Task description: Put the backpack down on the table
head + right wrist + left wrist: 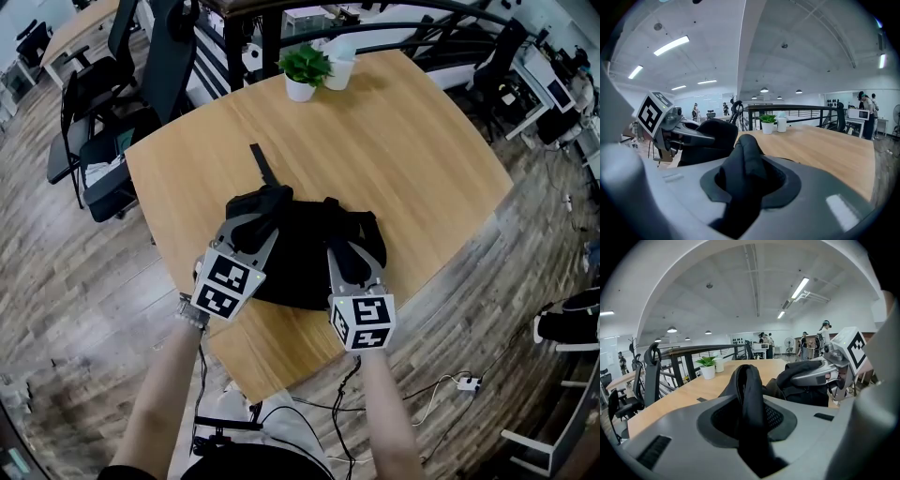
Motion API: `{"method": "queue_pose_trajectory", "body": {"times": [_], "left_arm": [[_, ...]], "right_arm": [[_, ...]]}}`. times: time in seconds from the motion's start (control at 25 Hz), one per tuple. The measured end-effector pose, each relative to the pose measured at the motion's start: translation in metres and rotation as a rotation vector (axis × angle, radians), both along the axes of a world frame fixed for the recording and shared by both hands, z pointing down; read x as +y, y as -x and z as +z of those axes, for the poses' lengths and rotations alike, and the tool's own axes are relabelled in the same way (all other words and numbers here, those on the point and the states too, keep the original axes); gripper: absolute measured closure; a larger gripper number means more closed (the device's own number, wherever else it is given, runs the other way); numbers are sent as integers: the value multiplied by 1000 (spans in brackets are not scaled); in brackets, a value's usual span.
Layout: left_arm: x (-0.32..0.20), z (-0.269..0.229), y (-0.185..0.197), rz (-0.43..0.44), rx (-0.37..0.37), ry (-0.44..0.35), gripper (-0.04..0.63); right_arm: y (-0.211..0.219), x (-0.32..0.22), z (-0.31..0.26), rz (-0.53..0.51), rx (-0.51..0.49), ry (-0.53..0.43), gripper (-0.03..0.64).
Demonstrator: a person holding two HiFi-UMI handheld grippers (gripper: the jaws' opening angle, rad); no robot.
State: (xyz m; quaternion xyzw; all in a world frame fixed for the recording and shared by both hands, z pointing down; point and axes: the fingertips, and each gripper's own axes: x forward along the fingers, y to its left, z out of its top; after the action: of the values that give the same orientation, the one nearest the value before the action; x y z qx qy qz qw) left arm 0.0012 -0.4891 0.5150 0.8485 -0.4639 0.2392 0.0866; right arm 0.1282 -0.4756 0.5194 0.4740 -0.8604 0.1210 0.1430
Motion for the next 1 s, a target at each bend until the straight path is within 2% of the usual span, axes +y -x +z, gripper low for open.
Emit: {"method": "queue_pose_trajectory", "body": {"times": [0.36, 1.0], "left_arm": [[5, 3, -11, 20, -31, 18, 416], [39, -62, -4, 14, -5, -91, 374]], "right_arm": [[5, 6, 2, 4, -47, 24, 383], [-20, 37, -66, 69, -68, -89, 375]]}}
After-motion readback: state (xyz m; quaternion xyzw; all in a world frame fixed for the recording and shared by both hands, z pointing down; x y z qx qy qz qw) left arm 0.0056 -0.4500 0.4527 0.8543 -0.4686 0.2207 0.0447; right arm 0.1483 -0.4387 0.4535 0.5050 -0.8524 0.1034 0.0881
